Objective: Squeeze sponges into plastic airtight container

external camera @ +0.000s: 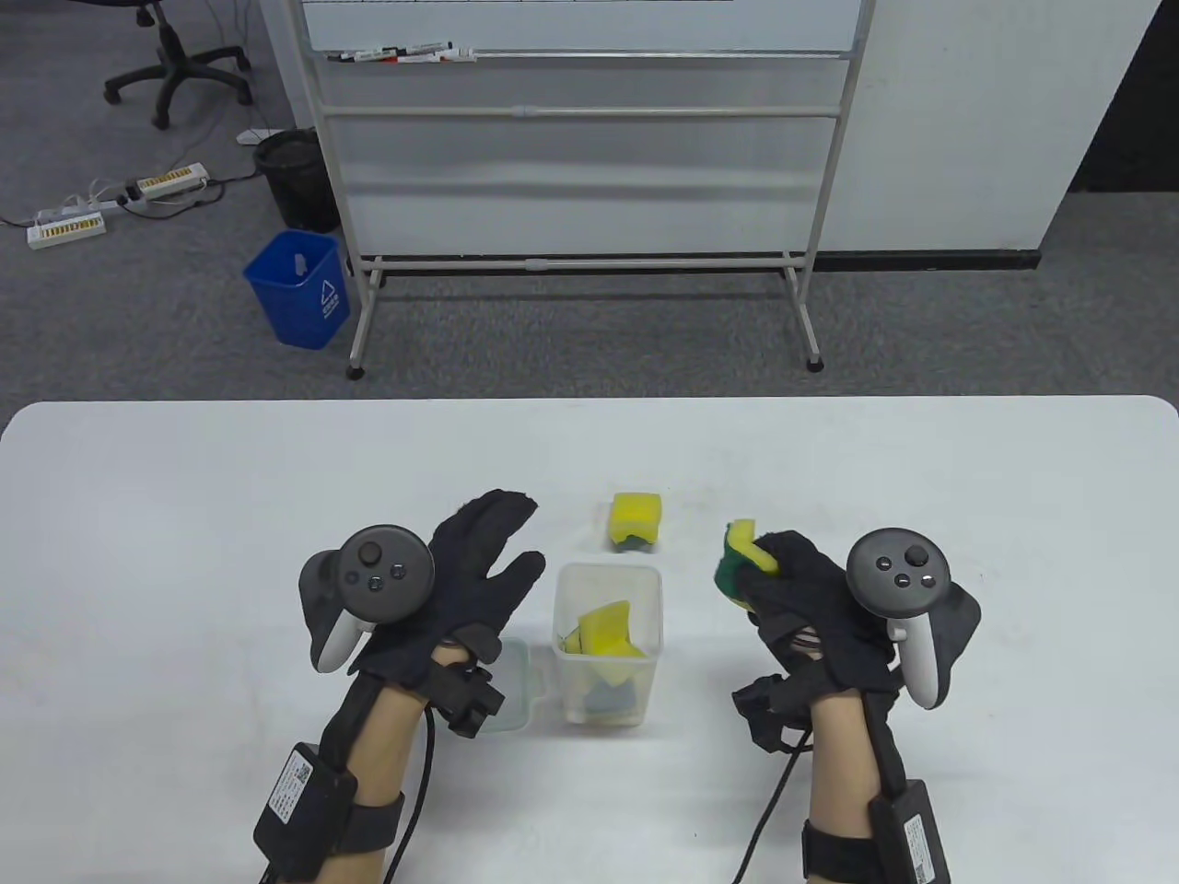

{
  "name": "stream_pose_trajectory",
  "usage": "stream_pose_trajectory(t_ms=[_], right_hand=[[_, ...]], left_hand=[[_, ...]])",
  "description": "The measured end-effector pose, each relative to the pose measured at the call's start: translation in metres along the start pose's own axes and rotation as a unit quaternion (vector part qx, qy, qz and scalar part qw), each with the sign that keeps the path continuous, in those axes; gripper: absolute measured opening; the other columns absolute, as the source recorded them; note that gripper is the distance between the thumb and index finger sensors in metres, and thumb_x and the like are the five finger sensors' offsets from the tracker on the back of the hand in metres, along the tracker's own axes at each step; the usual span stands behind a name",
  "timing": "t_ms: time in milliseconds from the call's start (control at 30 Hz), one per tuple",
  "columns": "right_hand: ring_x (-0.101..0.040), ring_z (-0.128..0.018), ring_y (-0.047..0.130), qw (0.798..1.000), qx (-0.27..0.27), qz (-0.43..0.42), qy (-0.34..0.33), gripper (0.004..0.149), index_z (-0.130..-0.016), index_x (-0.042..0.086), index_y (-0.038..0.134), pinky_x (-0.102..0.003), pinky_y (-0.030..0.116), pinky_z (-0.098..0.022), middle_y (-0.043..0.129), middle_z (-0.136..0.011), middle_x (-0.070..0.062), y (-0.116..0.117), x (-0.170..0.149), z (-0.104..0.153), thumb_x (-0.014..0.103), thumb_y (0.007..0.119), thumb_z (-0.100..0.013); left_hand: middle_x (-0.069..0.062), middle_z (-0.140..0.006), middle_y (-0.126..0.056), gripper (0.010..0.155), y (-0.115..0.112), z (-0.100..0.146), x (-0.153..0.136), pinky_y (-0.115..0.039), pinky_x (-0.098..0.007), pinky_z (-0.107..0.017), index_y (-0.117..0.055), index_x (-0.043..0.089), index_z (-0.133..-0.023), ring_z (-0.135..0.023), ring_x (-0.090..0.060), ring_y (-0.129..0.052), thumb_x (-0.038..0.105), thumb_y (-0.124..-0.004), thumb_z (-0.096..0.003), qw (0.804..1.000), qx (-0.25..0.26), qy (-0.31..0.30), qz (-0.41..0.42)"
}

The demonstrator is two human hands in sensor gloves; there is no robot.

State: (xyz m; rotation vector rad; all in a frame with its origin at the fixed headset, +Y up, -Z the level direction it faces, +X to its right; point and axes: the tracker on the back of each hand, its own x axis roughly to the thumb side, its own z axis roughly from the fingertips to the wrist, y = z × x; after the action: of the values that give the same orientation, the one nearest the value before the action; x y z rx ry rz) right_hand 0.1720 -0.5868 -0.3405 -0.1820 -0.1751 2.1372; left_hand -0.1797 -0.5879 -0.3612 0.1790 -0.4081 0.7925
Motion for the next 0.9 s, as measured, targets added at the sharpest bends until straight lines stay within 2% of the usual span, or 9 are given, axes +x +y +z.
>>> stream_pose_trajectory(t_ms=[100,200,367,467,500,600,700,800,900], right_hand=[[-0.021,-0.044,0.111,0.996,0.014,-0.062,-0.066,0.052,-0.083,0.012,0.09,-0.045,0.087,-0.046,0.105,-0.065,-0.009,0.012,0.028,0.009,0.038,0.097,-0.038],[-0.021,-0.05,0.109,0.986,0.049,-0.101,-0.127,0.05,-0.083,0.016,0.091,-0.045,0.085,-0.05,0.105,-0.068,-0.006,0.028,0.046,0.018,0.038,0.098,-0.039],[-0.027,-0.065,0.099,0.975,0.084,-0.146,-0.143,0.049,-0.079,0.019,0.095,-0.052,0.075,-0.06,0.1,-0.073,-0.002,0.059,0.053,0.025,0.042,0.1,-0.036],[-0.029,-0.069,0.097,0.973,0.083,-0.161,-0.144,0.048,-0.077,0.02,0.098,-0.054,0.073,-0.061,0.098,-0.075,-0.002,0.063,0.049,0.024,0.043,0.099,-0.036],[-0.03,-0.072,0.095,0.97,0.112,-0.158,-0.146,0.049,-0.08,0.019,0.096,-0.054,0.071,-0.062,0.096,-0.078,-0.003,0.064,0.048,0.024,0.045,0.096,-0.038],[-0.033,-0.079,0.09,0.97,0.125,-0.141,-0.154,0.054,-0.086,0.018,0.094,-0.056,0.068,-0.064,0.091,-0.087,-0.006,0.063,0.045,0.024,0.046,0.094,-0.04],[-0.034,-0.085,0.085,0.975,0.092,-0.115,-0.168,0.058,-0.089,0.019,0.091,-0.056,0.066,-0.066,0.083,-0.096,-0.007,0.06,0.046,0.026,0.049,0.093,-0.04],[-0.04,-0.097,0.073,0.974,0.058,-0.085,-0.202,0.086,-0.11,0.021,0.055,-0.061,0.061,-0.07,0.058,-0.115,-0.013,0.057,0.046,0.026,0.053,0.093,-0.039],[-0.044,-0.1,0.073,0.965,0.129,-0.082,-0.215,0.088,-0.114,0.027,0.048,-0.064,0.059,-0.071,0.057,-0.118,-0.015,0.058,0.046,0.022,0.051,0.093,-0.042]], left_hand=[[-0.015,-0.108,-0.076,0.065,-0.002,0.002,0.013,-0.065,-0.061,-0.072,-0.067,0.021,-0.105,-0.097,-0.042,-0.078,0.053,-0.075,-0.0496,0.998,-0.007,-0.035,0.047],[-0.014,-0.105,-0.081,0.065,-0.008,0.002,0.021,-0.07,-0.06,-0.07,-0.068,0.021,-0.104,-0.094,-0.04,-0.083,0.055,-0.076,-0.0487,0.995,-0.028,-0.058,0.074],[-0.013,-0.101,-0.083,0.068,-0.017,-0.003,0.017,-0.073,-0.058,-0.069,-0.067,0.018,-0.103,-0.09,-0.038,-0.087,0.054,-0.081,-0.0466,0.988,-0.05,-0.089,0.117],[-0.009,-0.089,-0.093,0.061,-0.017,-0.003,0.011,-0.078,-0.055,-0.065,-0.074,0.018,-0.096,-0.078,-0.032,-0.096,0.05,-0.084,-0.0451,0.988,-0.02,-0.075,0.132],[-0.008,-0.085,-0.096,0.059,-0.018,-0.004,0.01,-0.08,-0.054,-0.063,-0.076,0.018,-0.093,-0.074,-0.031,-0.098,0.048,-0.085,-0.0442,0.989,-0.01,-0.068,0.134],[-0.006,-0.076,-0.1,0.054,-0.019,-0.004,0.009,-0.083,-0.052,-0.059,-0.081,0.017,-0.089,-0.066,-0.027,-0.102,0.047,-0.087,-0.0433,0.991,0.002,-0.054,0.122],[-0.007,-0.072,-0.102,0.05,-0.022,-0.004,0.012,-0.084,-0.052,-0.058,-0.083,0.016,-0.086,-0.062,-0.026,-0.102,0.043,-0.086,-0.0442,0.993,0.011,-0.056,0.105],[-0.007,-0.071,-0.102,0.048,-0.021,-0.004,0.016,-0.083,-0.052,-0.058,-0.084,0.017,-0.086,-0.062,-0.026,-0.102,0.041,-0.086,-0.0443,0.996,-0.007,-0.072,0.052],[-0.008,-0.071,-0.102,0.048,-0.023,-0.004,0.021,-0.082,-0.053,-0.059,-0.084,0.017,-0.086,-0.062,-0.028,-0.102,0.039,-0.086,-0.0438,0.995,-0.017,-0.092,0.04]])
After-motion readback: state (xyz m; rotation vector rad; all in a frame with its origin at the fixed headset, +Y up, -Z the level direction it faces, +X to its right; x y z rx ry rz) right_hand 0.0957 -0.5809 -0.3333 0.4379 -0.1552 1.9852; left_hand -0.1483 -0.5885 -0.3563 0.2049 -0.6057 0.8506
